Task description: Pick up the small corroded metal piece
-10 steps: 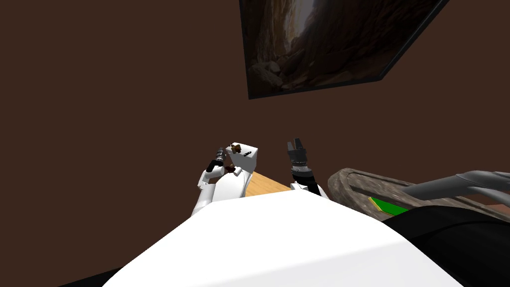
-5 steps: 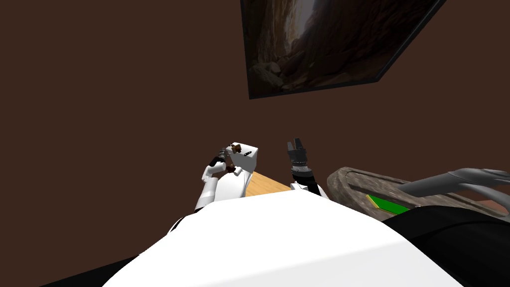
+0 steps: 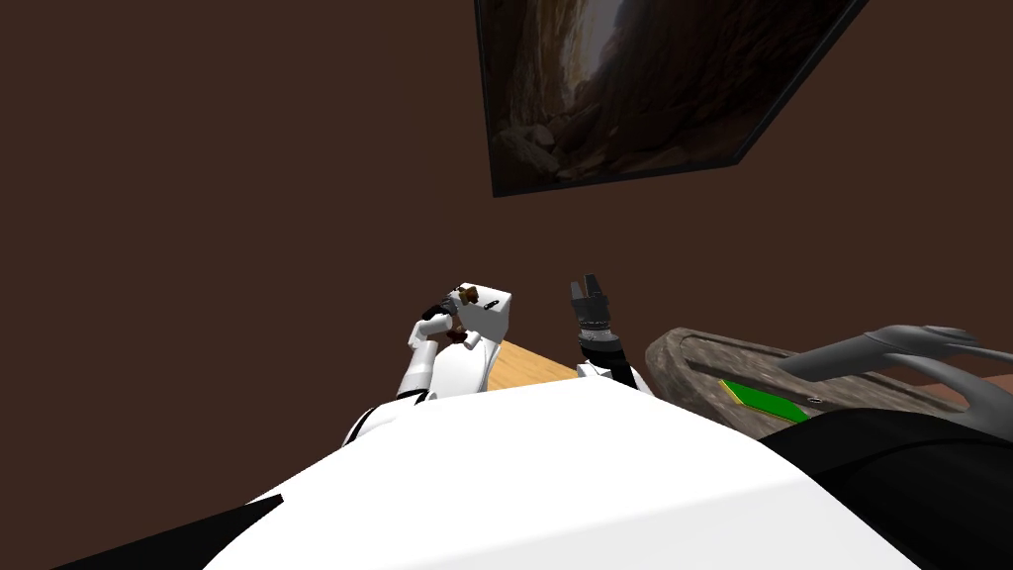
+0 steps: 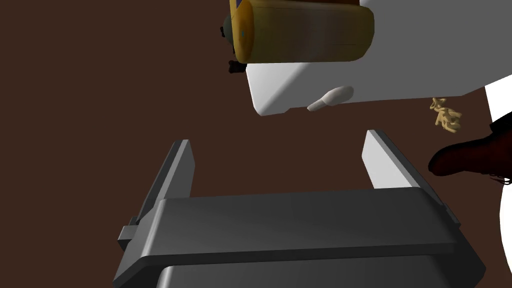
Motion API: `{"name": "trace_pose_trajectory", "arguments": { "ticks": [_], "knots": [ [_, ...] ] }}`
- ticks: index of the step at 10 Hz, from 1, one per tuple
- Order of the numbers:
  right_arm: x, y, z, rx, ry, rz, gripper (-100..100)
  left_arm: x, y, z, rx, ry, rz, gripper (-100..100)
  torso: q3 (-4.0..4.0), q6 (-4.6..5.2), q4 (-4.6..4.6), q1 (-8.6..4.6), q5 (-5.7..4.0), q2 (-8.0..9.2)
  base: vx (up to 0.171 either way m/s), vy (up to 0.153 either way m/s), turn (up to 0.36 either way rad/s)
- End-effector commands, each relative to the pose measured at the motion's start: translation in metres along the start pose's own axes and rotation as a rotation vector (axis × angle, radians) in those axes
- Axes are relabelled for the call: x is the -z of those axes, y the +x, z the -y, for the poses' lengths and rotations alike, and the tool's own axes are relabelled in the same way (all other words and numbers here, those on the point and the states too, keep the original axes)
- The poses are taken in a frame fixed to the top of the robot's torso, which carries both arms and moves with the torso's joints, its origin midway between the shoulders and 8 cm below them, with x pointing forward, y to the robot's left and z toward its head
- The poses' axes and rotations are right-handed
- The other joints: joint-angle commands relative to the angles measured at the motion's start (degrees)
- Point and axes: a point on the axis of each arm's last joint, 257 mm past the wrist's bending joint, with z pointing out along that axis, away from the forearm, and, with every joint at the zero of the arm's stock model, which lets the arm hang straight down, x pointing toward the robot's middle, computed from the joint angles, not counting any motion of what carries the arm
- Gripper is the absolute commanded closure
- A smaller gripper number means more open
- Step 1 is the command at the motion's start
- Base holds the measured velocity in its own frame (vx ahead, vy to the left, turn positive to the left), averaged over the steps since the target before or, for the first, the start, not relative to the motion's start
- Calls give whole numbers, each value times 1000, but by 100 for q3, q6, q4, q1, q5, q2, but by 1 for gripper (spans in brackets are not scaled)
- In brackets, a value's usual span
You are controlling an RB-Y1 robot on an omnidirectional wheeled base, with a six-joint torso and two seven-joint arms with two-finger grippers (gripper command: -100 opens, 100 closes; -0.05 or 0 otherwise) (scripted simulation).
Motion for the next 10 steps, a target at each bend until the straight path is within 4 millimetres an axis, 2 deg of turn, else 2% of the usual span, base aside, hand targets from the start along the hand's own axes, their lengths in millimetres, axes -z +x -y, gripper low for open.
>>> {"name": "trace_pose_trajectory", "arguments": {
  "ticks": [1, 5, 8, 10],
  "knots": [
    [0, 0, 0, 0, 0, 0, 0, -6, 4, -12, 16, -51, 3, -100, 0, 0, 0, 0, 0, 0, -7, 8, -24],
    [0, 0, 0, 0, 0, 0, 0, -6, 4, -12, 16, -51, 3, -100, 0, -2, 0, -3, 0, -1, 1, -1, 5],
    [0, 0, 0, 0, 0, 0, 0, -19, 21, -24, 68, -155, -3, -100, 0, -1, 0, 0, 0, 1, -16, 17, -52],
    [0, 0, 0, 0, 0, 0, 0, -20, 20, -32, 68, -173, 1, -100, 2, -2, 0, 1, 1, 3, -11, 12, -38]
  ]
}}
